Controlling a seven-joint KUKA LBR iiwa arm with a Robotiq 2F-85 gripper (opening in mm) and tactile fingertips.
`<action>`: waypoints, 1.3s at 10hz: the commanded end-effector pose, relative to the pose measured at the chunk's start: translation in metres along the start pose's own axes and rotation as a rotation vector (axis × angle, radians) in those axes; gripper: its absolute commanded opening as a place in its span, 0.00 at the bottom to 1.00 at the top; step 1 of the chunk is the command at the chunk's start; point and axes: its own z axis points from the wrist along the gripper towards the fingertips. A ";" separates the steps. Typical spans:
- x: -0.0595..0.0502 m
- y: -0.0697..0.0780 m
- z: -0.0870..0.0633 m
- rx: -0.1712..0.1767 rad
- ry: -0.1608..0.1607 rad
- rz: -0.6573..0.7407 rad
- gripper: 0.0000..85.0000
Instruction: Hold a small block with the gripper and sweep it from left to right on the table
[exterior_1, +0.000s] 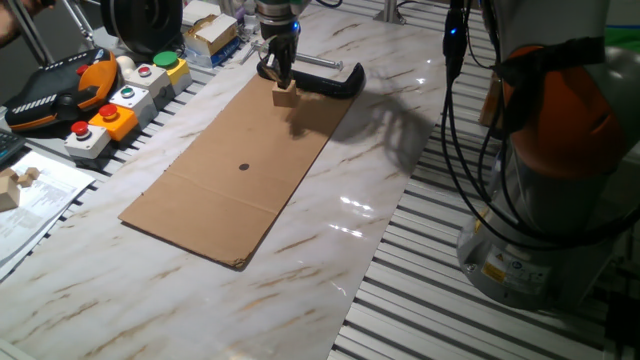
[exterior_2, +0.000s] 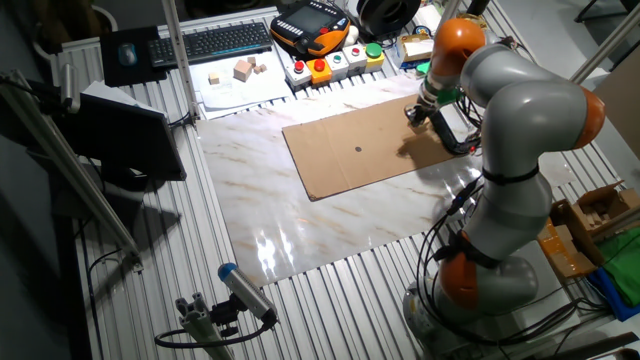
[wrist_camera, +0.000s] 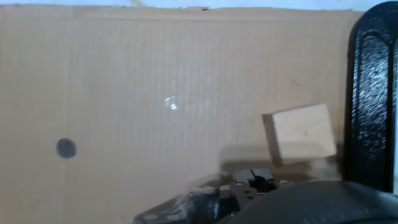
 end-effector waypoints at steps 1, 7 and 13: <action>-0.002 -0.004 0.002 -0.003 -0.001 -0.002 0.01; -0.007 -0.019 0.006 -0.005 0.005 -0.054 0.01; -0.017 -0.029 0.016 -0.017 0.002 -0.092 0.01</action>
